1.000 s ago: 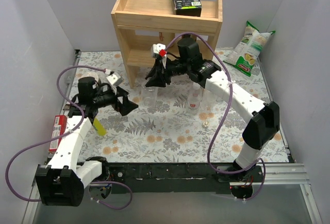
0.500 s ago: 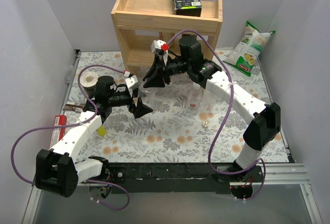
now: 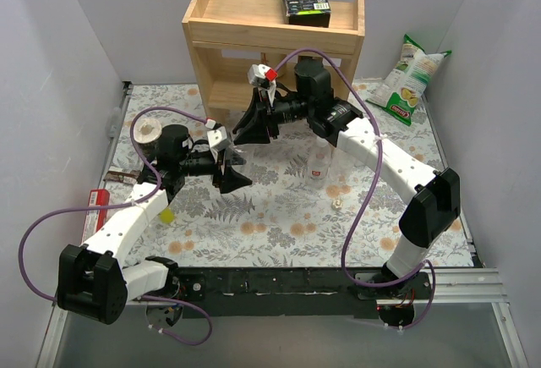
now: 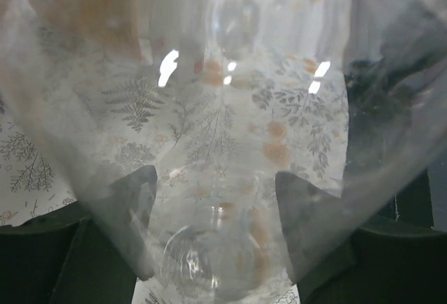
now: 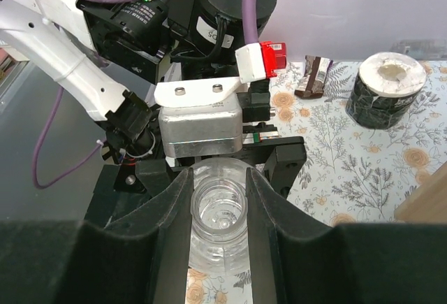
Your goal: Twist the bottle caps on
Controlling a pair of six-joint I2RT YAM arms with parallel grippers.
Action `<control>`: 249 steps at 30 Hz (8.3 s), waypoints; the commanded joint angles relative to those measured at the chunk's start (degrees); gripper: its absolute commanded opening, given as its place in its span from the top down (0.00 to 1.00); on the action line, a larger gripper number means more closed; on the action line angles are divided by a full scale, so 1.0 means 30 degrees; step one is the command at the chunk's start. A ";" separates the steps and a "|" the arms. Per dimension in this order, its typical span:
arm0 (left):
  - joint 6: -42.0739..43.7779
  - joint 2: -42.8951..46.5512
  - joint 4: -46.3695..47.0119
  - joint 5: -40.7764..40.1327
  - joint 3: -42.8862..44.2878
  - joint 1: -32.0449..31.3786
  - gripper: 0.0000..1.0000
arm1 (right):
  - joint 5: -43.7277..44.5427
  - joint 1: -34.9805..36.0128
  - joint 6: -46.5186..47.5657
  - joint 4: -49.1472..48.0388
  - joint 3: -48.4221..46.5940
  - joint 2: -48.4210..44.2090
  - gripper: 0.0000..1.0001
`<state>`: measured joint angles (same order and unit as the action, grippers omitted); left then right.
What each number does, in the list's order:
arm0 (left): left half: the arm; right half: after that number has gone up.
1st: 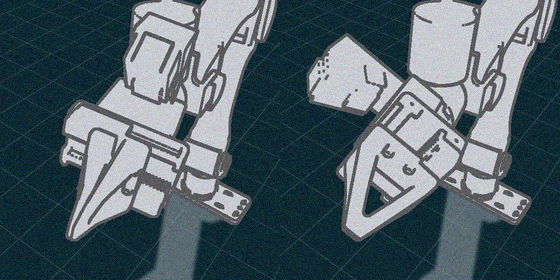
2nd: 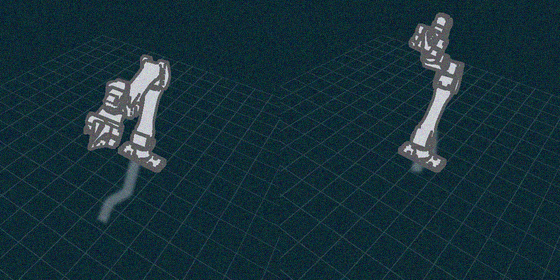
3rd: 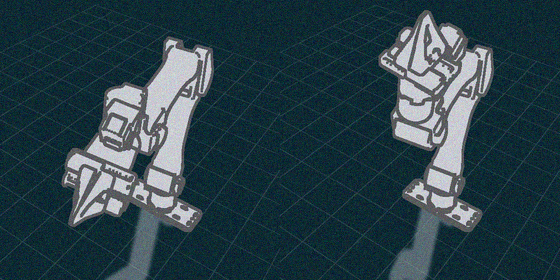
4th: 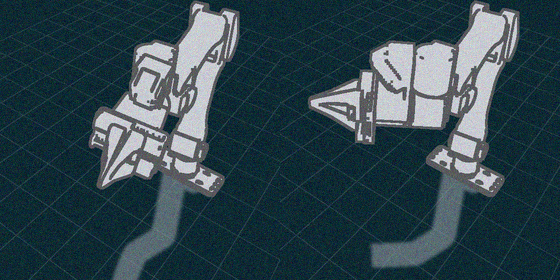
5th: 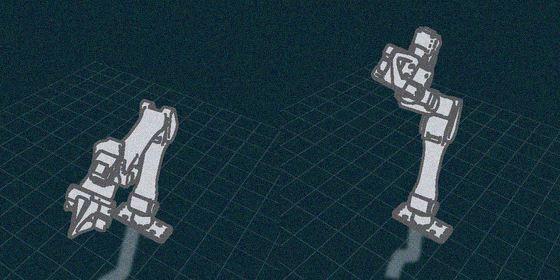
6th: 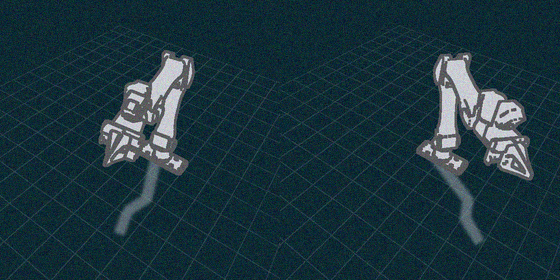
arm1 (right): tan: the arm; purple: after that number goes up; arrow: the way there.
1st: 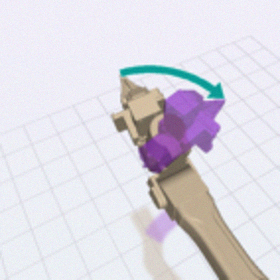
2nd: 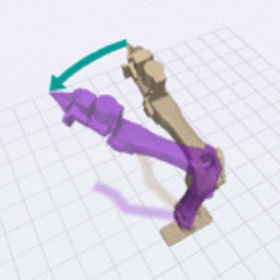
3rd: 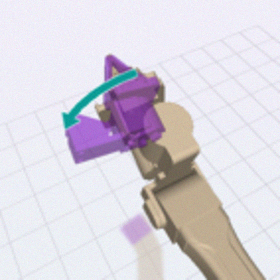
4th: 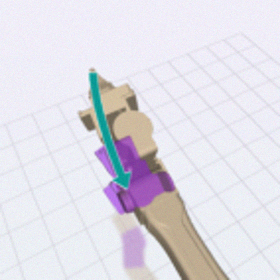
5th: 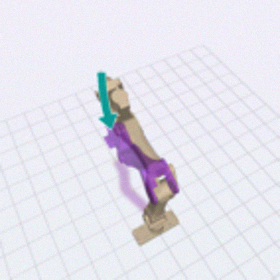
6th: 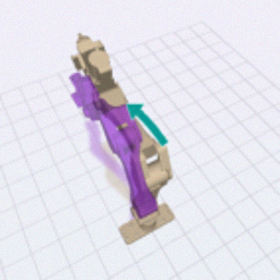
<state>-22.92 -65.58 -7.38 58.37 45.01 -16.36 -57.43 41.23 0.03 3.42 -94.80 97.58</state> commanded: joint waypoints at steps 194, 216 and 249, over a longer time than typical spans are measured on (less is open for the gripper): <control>-0.0066 -0.4741 1.9714 -0.3314 -1.0757 -0.6705 1.00 | 1.0471 0.6705 2.1639 2.3879 -0.3877 0.0315 0.80; 0.0051 -0.4917 1.9804 -0.3490 -1.0875 -0.6705 1.00 | 1.2990 0.6968 1.8332 2.3820 -0.5338 0.1487 0.52; -0.6833 -0.1078 1.4704 -0.4514 -0.8033 -0.6559 1.00 | -0.4294 -0.1293 0.9013 1.5677 -0.2912 -0.0446 0.02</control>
<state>-41.60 -68.82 36.93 46.63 18.68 -36.47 -63.00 37.60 28.32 53.80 -104.92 98.28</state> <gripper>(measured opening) 0.663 0.984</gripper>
